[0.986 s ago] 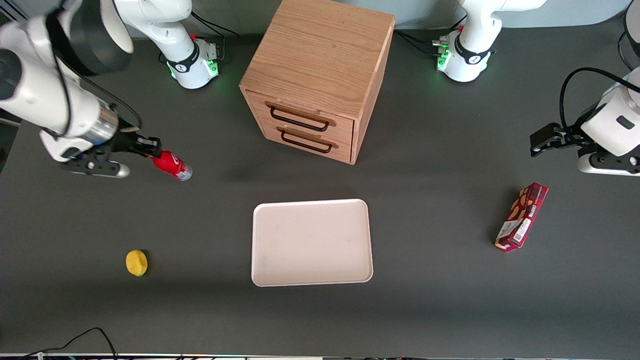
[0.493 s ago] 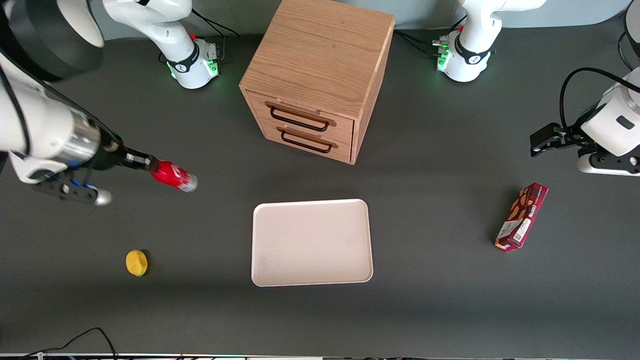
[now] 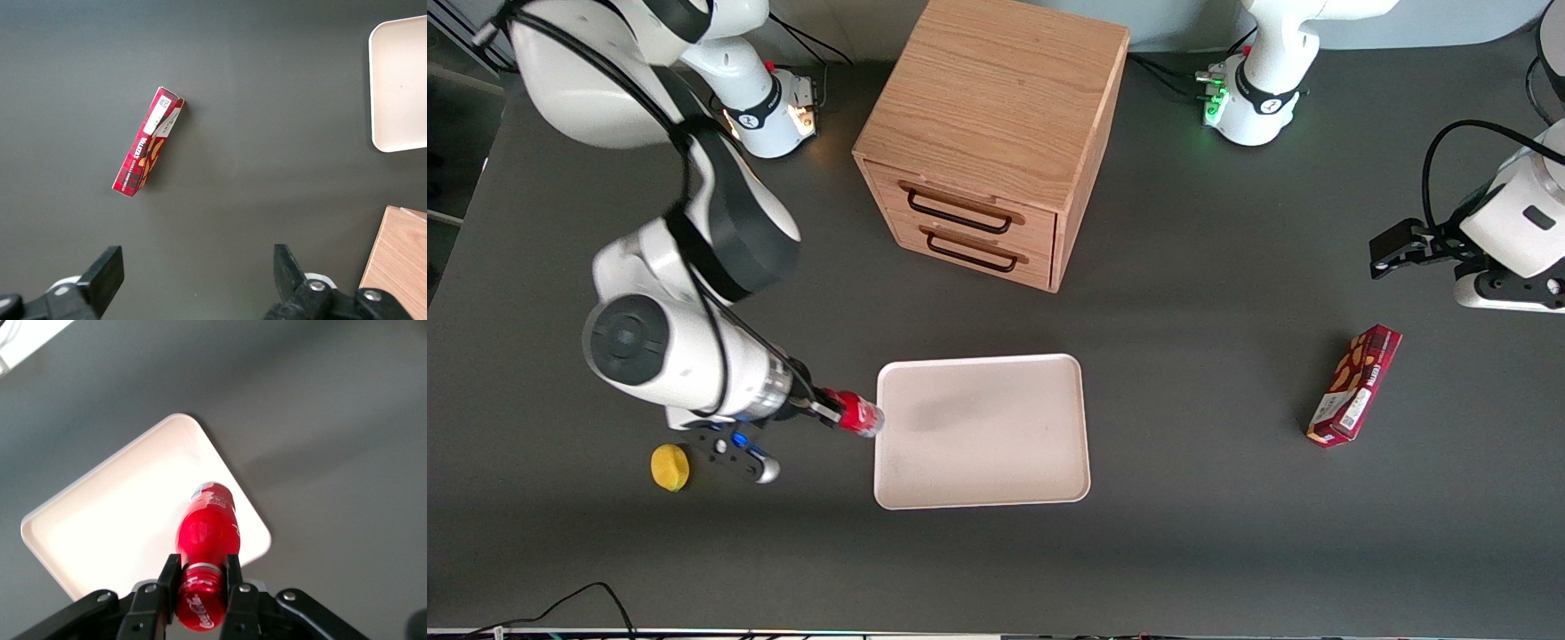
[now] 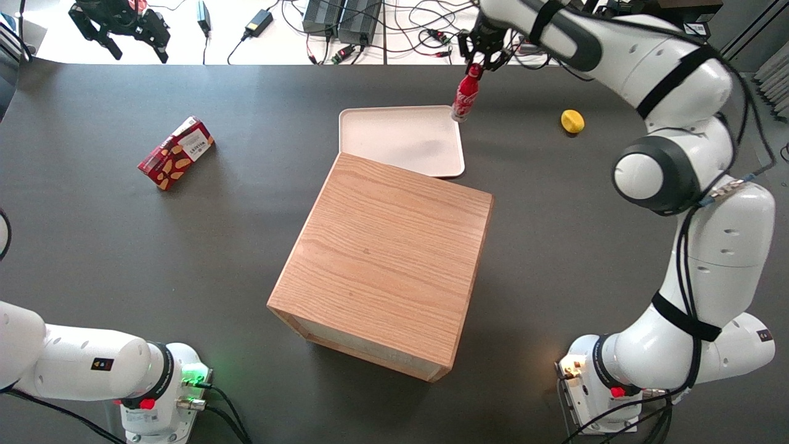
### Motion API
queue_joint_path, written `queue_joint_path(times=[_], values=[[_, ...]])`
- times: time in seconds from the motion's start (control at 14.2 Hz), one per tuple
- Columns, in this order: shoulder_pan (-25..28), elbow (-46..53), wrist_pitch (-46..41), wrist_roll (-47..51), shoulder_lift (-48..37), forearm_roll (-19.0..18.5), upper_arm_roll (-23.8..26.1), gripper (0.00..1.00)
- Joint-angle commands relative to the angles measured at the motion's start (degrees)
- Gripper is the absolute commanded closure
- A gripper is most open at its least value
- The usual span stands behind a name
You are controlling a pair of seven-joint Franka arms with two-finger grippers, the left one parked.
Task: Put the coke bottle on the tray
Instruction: 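Carry the bottle over the cream tray and lower it onto the tray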
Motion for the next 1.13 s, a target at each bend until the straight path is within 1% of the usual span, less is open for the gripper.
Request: queue_joint_path(times=[0.0, 0.14, 0.28, 0.42, 0.7, 0.77, 0.85, 1.06], values=[[1.82, 4.5, 4.92, 5.89, 5.49, -3.95, 0.76, 1.0], [2.09, 4.41, 7.47, 7.21, 7.43, -5.53, 0.75, 1.0], [2.09, 4.32, 8.01, 7.39, 8.31, -6.5, 0.67, 1.0], [2.44, 4.23, 8.62, 7.83, 9.36, -8.44, 0.76, 1.0], [2.44, 4.23, 10.12, 7.57, 9.9, -8.44, 0.67, 1.0], [2.44, 4.15, 10.12, 7.57, 9.81, -8.35, 0.67, 0.85], [2.44, 4.15, 10.12, 7.48, 9.81, -8.44, 0.67, 0.01], [1.57, 4.23, 8.46, 6.96, 8.59, -8.27, 0.93, 0.0]])
